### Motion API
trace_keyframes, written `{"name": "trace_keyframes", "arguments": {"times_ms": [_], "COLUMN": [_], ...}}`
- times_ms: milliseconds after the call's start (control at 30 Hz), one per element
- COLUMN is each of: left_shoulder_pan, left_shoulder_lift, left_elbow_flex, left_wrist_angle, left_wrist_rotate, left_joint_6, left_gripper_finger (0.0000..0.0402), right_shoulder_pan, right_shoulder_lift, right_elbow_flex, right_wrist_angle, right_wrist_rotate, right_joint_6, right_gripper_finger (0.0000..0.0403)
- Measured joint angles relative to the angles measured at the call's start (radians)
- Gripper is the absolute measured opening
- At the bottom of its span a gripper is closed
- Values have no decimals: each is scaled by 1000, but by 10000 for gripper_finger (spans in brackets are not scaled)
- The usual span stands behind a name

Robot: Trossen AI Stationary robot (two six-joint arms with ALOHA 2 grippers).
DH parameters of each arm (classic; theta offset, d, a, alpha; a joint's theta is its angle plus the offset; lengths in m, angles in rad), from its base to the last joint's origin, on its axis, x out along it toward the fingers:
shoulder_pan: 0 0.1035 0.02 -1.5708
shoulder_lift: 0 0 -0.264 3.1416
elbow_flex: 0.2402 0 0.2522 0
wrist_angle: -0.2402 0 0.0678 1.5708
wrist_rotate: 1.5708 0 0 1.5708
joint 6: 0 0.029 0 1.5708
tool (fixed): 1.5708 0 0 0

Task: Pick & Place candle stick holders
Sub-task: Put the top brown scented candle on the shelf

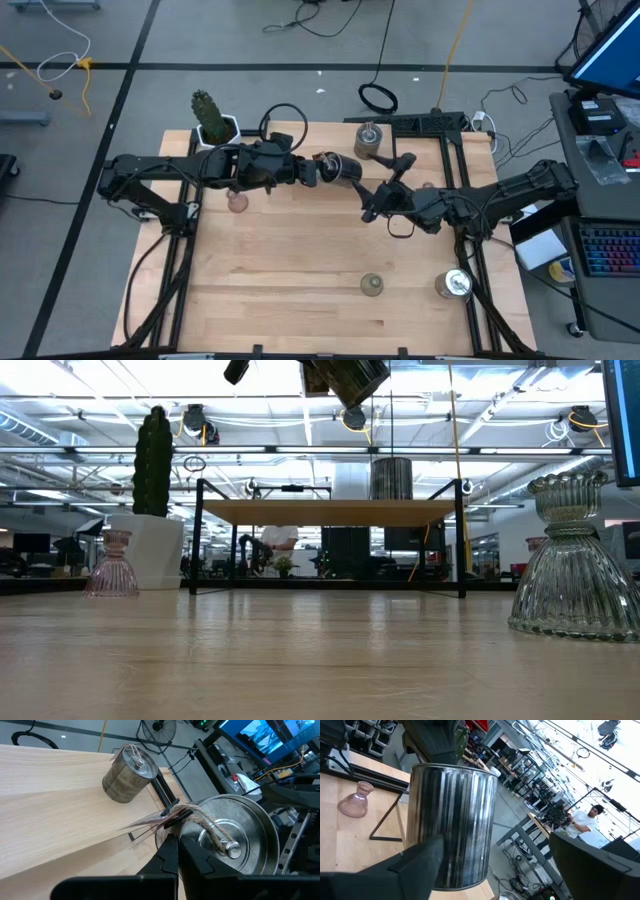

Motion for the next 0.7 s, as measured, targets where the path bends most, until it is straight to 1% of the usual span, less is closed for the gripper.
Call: {"name": "trace_keyframes", "arguments": {"times_ms": [133, 333, 533, 600, 700], "left_shoulder_pan": [0, 0, 0, 0, 0], "left_shoulder_lift": [0, 0, 0, 0, 0], "left_elbow_flex": [0, 0, 0, 0, 0], "left_wrist_angle": [0, 0, 2, 5, 5], "left_wrist_rotate": [0, 0, 0, 0, 0], "left_joint_6": [0, -2, -1, 2, 5], "left_gripper_finger": [0, 0, 0, 0, 0], "right_shoulder_pan": [0, 0, 2, 8, 18], "right_shoulder_lift": [0, 0, 0, 0, 0], "right_elbow_flex": [0, 0, 0, 0, 0], "right_wrist_angle": [-6, -16, -22, -23, -27], "right_wrist_rotate": [21, 15, -157, -187, -187], "right_joint_6": [0, 3, 33, 39, 43], "right_gripper_finger": [394, 399, 399, 398, 397]}}
